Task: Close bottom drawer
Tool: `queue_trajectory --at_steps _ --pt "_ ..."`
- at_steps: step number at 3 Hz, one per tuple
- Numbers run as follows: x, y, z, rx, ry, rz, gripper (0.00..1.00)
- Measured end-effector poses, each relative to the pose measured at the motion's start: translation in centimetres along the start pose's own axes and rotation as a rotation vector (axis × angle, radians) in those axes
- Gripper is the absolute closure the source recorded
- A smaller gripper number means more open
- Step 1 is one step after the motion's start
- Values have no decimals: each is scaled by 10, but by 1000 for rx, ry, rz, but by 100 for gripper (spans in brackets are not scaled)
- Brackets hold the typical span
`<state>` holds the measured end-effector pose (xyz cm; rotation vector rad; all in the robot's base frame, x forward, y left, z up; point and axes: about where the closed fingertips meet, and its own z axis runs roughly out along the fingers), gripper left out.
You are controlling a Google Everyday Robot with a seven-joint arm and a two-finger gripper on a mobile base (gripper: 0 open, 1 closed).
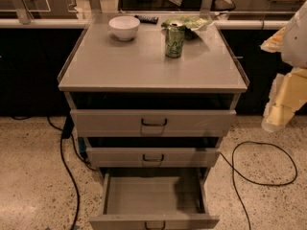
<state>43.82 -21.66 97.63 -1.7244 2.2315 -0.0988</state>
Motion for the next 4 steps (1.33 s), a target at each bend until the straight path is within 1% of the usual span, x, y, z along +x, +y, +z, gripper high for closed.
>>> queue_trajectory --at_steps 1,2,3,4 --pt "0 0 0 0 0 0 0" --pt "-1 5 -3 14 18 -9 0" --pt "24 0 -6 32 18 72 0" --pt "69 -15 -9 49 18 195 0"
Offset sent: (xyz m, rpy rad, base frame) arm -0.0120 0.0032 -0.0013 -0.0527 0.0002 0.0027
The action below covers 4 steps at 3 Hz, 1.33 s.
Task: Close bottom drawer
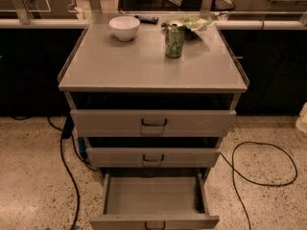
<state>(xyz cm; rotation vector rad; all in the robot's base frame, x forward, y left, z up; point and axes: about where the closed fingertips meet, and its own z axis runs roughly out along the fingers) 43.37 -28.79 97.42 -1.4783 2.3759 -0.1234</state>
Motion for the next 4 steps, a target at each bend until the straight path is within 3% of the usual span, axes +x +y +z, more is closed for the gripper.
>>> queue_trajectory --at_steps 1,3,4 --pt "62 -41 8 51 33 129 0" --pt "130 -88 23 156 122 181 0" --pt "130 -88 23 156 122 181 0"
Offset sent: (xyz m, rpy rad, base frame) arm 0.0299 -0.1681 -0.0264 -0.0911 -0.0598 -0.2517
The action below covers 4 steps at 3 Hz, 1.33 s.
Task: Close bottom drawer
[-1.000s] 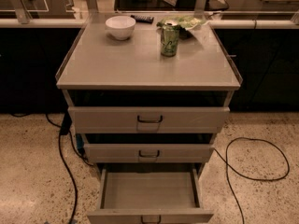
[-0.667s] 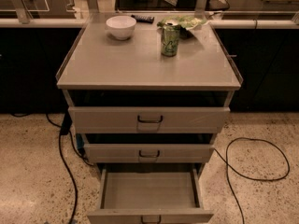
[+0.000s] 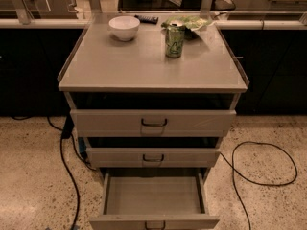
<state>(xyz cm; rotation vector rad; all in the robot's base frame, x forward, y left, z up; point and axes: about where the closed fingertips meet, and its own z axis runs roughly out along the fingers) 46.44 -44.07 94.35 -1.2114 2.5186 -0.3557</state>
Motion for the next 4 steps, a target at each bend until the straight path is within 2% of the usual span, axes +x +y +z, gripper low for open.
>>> queue_trajectory --at_steps 1,2,3,4 --pt "13 15 16 -11 50 4 0" --pt "49 45 73 -113 215 11 0" --pt "71 74 99 -123 271 12 0" --pt "87 88 142 -197 313 14 0"
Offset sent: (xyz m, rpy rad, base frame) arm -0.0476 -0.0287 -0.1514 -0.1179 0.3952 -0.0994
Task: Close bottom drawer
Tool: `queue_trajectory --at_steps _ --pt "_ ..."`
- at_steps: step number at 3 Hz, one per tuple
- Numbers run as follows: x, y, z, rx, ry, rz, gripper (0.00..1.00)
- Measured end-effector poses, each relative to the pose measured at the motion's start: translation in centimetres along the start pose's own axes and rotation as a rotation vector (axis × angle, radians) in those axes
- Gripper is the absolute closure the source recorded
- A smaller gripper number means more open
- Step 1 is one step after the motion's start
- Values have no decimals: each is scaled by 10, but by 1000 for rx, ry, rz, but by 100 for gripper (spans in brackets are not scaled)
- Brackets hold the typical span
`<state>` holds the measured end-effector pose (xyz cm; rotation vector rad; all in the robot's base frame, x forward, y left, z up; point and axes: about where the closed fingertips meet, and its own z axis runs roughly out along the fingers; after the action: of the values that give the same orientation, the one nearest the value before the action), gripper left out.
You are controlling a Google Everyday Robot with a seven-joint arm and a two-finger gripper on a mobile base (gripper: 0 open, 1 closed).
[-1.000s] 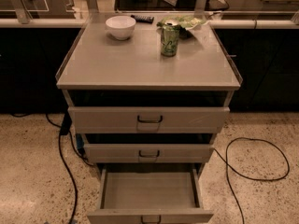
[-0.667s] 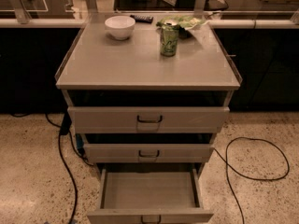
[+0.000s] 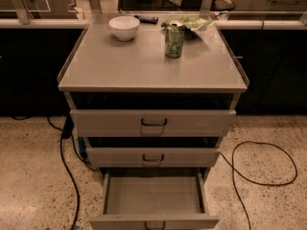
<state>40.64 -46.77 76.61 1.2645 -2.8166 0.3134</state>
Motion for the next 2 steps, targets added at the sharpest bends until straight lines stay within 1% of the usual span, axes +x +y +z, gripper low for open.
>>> queue_trajectory --at_steps 1,2 --pt "-7 -7 50 -48 -15 1 0" --pt "-23 -24 96 -60 -18 6 0"
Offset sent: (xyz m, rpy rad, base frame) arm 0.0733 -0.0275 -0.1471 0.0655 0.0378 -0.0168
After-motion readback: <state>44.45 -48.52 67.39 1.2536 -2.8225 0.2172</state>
